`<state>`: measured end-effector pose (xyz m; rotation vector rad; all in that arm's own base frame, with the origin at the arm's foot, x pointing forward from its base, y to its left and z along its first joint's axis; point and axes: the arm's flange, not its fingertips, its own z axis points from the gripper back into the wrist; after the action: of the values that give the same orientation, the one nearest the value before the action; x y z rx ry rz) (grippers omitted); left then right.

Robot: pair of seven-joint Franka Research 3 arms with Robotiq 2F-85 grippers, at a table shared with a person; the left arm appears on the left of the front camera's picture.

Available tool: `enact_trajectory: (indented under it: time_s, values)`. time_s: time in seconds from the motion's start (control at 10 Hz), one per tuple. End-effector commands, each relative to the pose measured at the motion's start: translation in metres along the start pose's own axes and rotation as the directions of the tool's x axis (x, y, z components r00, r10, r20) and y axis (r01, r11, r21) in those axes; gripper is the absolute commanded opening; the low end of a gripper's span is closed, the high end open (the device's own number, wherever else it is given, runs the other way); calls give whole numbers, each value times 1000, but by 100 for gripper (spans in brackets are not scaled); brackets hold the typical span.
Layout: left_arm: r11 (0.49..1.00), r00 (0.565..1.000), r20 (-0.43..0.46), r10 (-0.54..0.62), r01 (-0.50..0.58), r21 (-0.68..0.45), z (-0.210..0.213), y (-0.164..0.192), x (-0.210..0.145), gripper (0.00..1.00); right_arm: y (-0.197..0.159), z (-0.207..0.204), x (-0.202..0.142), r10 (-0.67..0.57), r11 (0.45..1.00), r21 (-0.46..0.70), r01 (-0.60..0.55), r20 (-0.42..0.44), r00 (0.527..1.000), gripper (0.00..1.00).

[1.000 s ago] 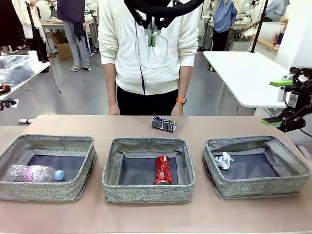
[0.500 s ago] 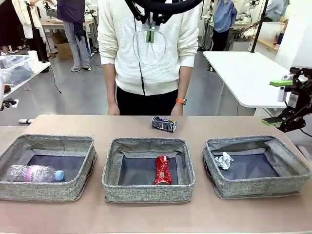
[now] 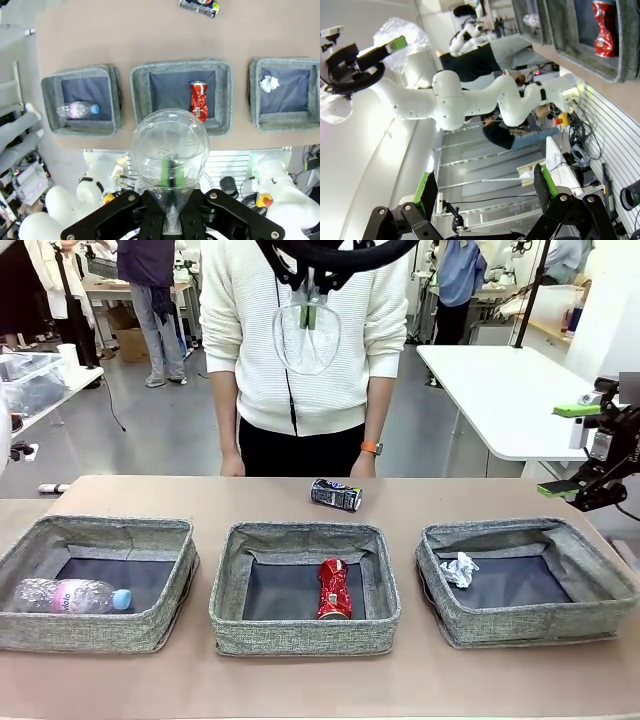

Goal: Sort the waste into the appropriate baskets.
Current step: Pick up the waste item pointed out by the person, then place the picked waste into the Fabric basket indicated by the person.

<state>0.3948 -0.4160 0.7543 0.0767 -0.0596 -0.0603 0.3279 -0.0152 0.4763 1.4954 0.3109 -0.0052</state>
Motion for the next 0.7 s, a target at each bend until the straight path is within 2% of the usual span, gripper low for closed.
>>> enact_trajectory:
  time_s: [0.0,0.6]
  values:
    - [1000,1000,2,13,-13,-4,2,1,-3,1,6,0,-1,-20,1000,9,20,-1,1000,100]
    - [1000,1000,2,13,-13,-4,2,1,-3,1,6,0,-1,-20,1000,9,20,-1,1000,100]
